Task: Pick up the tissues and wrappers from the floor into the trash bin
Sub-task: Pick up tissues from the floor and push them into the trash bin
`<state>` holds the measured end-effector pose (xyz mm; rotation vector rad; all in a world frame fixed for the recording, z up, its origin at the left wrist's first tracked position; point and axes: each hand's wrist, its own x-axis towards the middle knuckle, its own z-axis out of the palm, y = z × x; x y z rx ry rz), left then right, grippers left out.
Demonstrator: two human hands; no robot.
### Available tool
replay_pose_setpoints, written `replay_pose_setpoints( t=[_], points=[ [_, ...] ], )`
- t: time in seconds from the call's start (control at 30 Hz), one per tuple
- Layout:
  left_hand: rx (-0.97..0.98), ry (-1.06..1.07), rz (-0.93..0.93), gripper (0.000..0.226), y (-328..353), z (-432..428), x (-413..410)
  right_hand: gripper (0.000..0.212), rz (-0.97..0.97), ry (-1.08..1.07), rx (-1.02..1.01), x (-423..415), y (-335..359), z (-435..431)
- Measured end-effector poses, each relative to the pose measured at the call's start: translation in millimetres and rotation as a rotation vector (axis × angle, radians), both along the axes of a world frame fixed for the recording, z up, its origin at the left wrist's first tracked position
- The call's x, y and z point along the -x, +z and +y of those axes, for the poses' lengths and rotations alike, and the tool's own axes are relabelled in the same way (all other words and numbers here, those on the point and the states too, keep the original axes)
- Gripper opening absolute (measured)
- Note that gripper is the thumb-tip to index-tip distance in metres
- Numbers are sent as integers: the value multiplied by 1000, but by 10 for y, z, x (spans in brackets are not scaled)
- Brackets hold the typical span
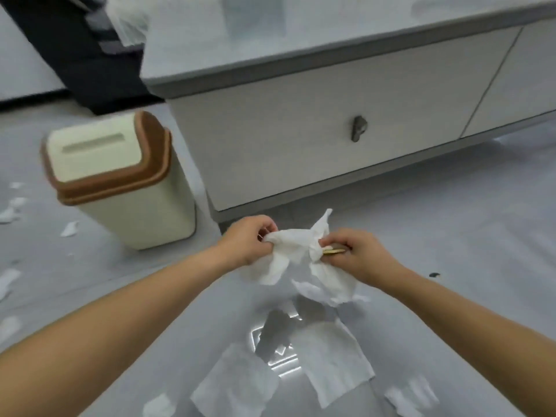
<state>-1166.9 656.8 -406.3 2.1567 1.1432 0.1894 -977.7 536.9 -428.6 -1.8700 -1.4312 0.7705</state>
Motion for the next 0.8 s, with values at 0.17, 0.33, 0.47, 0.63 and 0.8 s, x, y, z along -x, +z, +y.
replay_pose_setpoints(
  t=[0.17, 0.33, 0.47, 0.63, 0.8],
  points=[
    [-79, 153, -25, 11, 413, 465, 1161, 20, -70, 152, -36, 952, 483, 736],
    [-168, 275, -99, 14, 753, 926, 1928, 15, 11, 140, -55, 1762, 840, 1361],
    [-259, 339, -94, 20, 1000, 1350, 2346, 14, -6, 164, -85, 2294, 1082, 1807],
    [-305, 447, -147, 21, 1081, 1931, 2582, 20, -117, 156, -144, 2648, 1236, 2528],
    [-359, 524, -157, 23, 980, 2242, 2598, 21, -174, 86, -208, 2784, 1234, 3110]
  ],
)
